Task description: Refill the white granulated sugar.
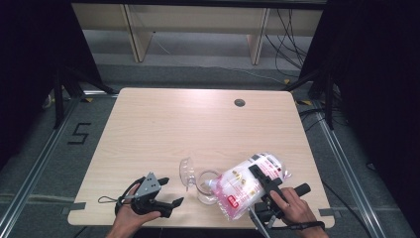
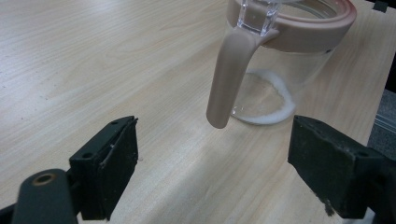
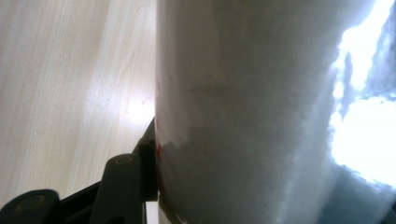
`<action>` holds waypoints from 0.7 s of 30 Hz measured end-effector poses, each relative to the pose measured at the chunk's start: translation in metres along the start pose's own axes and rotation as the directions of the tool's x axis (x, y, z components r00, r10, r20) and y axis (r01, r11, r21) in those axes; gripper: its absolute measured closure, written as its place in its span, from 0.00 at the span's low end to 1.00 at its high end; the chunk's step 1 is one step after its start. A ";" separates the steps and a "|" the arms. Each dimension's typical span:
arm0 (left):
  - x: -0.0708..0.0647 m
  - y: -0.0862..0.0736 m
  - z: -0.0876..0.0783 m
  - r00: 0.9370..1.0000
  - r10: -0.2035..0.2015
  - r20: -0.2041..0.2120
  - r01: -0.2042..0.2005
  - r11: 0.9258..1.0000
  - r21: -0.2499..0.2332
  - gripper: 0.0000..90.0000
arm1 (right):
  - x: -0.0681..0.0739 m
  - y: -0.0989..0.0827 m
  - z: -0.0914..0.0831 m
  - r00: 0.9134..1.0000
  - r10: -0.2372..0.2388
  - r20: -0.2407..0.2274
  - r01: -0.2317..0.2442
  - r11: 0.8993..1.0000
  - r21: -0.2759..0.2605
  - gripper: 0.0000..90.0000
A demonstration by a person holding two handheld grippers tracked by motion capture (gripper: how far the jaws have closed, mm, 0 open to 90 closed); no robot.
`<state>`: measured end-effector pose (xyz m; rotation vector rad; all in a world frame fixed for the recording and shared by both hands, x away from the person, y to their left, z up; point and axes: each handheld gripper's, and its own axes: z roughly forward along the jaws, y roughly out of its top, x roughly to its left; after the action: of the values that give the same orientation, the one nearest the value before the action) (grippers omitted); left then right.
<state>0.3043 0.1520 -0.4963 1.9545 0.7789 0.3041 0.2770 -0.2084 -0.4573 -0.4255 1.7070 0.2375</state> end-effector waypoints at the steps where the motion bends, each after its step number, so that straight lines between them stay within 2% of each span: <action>1: 0.000 0.000 0.000 1.000 0.001 0.001 -0.001 1.000 0.001 0.17 | 0.000 0.000 0.000 1.000 -0.013 0.003 0.013 1.000 -0.003 0.55; 3: 0.000 0.000 0.000 1.000 0.001 0.000 -0.001 1.000 0.002 0.17 | -0.002 -0.001 0.001 0.999 -0.050 0.023 0.050 0.999 -0.014 0.55; 7: 0.000 0.000 0.000 1.000 0.004 -0.002 -0.004 1.000 0.017 0.17 | -0.001 -0.001 0.000 0.998 -0.066 0.007 0.066 0.998 0.013 0.55; 8: 0.000 0.001 0.000 1.000 -0.002 -0.003 0.002 1.000 0.008 0.17 | -0.002 0.000 0.002 0.995 -0.095 0.041 0.095 0.995 -0.011 0.55; 9: 0.000 0.001 0.000 1.000 0.006 -0.007 -0.006 1.000 0.005 0.17 | -0.001 0.001 0.000 0.996 -0.087 0.006 0.087 0.996 0.031 0.55; 10: 0.001 0.001 -0.001 1.000 0.007 -0.003 -0.007 1.000 0.006 0.17 | -0.001 0.001 0.000 0.996 -0.088 0.010 0.088 0.995 0.036 0.55; 12: 0.001 0.001 0.000 1.000 0.005 -0.003 -0.005 1.000 0.004 0.17 | -0.005 0.002 0.001 0.992 -0.120 0.032 0.120 0.993 0.002 0.55; 13: 0.001 0.000 0.000 1.000 0.003 -0.006 -0.003 1.000 -0.002 0.17 | -0.003 0.002 0.001 0.995 -0.100 0.019 0.100 0.995 0.018 0.55; 14: 0.001 0.001 -0.001 1.000 0.007 -0.006 -0.007 1.000 0.013 0.17 | -0.004 0.003 0.001 0.993 -0.120 0.020 0.120 0.993 0.012 0.55; 16: 0.000 0.001 -0.001 1.000 0.004 -0.004 -0.004 1.000 0.013 0.17 | -0.004 0.004 0.002 0.991 -0.131 0.020 0.131 0.991 0.019 0.55; 18: 0.001 0.001 -0.001 1.000 0.009 -0.006 -0.009 1.000 0.015 0.17 | -0.006 0.004 0.003 0.987 -0.153 0.049 0.153 0.988 0.003 0.55; 19: 0.001 0.001 -0.001 1.000 0.009 -0.006 -0.009 1.000 0.015 0.17 | -0.004 0.003 0.003 0.989 -0.148 0.025 0.148 0.989 0.017 0.55; 20: 0.000 0.001 -0.001 1.000 0.004 -0.003 -0.004 1.000 0.013 0.17 | -0.003 0.003 0.004 0.988 -0.147 0.045 0.147 0.989 0.005 0.56; 21: 0.000 0.001 -0.001 1.000 0.005 -0.003 -0.005 1.000 0.013 0.17 | -0.004 0.003 0.004 0.986 -0.158 0.046 0.158 0.987 0.004 0.56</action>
<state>0.3044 0.1525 -0.4949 1.9686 0.7801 0.3059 0.2801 -0.2035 -0.4547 -0.5492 1.6189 0.1305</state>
